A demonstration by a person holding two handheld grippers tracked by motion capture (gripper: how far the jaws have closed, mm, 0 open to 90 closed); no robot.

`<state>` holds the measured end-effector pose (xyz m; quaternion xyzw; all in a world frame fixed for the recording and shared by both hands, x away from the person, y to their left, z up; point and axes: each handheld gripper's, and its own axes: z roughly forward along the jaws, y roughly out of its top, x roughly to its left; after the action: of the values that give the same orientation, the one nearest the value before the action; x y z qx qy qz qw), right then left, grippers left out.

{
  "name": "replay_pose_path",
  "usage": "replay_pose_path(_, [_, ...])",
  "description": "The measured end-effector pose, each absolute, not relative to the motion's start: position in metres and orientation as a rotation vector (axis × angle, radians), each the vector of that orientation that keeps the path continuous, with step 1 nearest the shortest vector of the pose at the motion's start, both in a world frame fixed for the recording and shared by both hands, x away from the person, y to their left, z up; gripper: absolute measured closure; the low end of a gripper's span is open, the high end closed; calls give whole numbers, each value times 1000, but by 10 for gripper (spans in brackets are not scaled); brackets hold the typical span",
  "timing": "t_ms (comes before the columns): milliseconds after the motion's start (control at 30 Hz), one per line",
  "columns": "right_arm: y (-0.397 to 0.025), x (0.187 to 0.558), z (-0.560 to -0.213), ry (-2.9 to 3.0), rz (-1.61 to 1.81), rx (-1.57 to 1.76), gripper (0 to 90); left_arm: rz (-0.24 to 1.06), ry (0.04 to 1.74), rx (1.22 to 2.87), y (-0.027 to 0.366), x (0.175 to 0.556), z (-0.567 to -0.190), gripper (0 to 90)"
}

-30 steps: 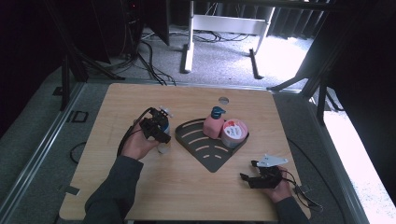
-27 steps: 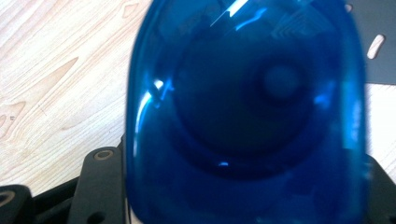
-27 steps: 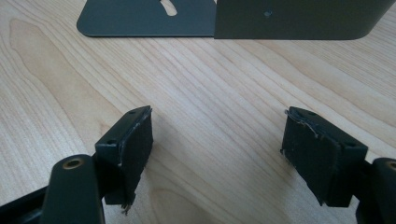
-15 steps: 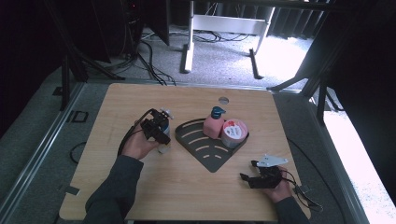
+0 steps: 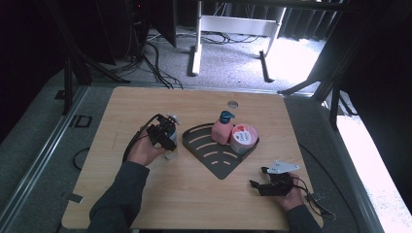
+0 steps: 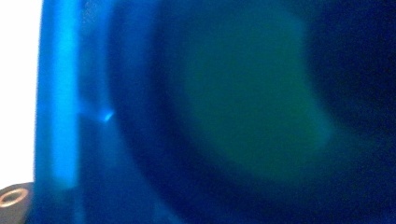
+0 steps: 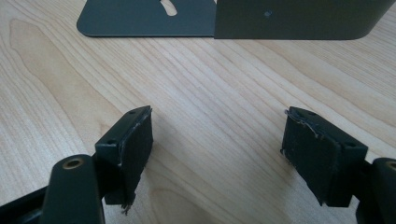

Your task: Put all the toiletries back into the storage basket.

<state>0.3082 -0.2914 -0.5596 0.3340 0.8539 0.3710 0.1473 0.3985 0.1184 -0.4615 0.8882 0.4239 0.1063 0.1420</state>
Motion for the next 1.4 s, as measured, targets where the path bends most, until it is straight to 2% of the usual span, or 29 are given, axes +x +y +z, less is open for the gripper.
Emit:
replay_pose_path(233, [-291,308,-560,2457,1067,961,244,289,1226,2564,119,399,-465,470])
replay_pose_path(333, [-291,308,-560,2457,1068,961,244,272,1213,2566,119,399,-465,529])
replay_pose_path(1400, [-291,308,-560,2457,1068,961,244,288,1210,2555,116,396,-459,556])
